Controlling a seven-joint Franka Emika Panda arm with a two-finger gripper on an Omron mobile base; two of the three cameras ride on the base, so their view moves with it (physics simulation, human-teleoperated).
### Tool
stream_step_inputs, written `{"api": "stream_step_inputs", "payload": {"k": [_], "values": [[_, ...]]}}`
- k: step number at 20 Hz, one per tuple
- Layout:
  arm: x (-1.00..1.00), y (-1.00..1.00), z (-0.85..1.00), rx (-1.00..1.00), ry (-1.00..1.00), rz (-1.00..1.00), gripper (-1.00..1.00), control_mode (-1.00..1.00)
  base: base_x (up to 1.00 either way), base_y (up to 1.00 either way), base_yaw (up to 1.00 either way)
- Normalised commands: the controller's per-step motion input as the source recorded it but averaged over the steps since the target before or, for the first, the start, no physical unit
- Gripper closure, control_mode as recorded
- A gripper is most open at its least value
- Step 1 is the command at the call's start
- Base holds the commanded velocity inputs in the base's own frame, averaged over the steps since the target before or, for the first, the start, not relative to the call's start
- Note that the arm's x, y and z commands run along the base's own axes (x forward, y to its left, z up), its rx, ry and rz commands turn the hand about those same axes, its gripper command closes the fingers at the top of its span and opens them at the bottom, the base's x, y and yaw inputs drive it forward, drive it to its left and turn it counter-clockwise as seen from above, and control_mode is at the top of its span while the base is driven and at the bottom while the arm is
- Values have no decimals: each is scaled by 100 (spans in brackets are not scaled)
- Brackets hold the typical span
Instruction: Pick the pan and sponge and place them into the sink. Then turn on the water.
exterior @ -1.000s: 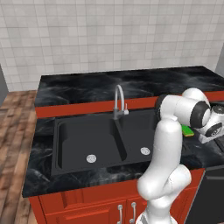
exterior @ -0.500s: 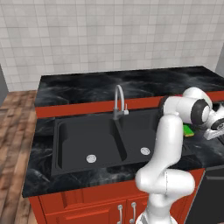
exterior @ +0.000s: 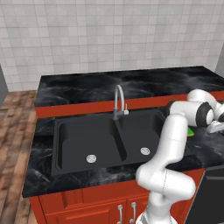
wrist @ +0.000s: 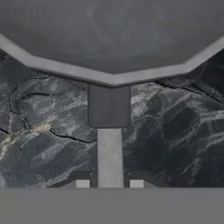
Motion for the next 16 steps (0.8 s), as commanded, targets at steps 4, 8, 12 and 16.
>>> {"api": "stream_step_inputs", "payload": {"k": [4, 8, 12, 16], "values": [[30, 30, 14, 1, 1, 0, 100, -100, 0, 0, 0], [4, 65, 34, 0, 0, 0, 100, -100, 0, 0, 0], [0, 78, 42, 0, 0, 0, 100, -100, 0, 0, 0], [-12, 85, 30, -6, 0, 0, 100, -100, 0, 0, 0]]}}
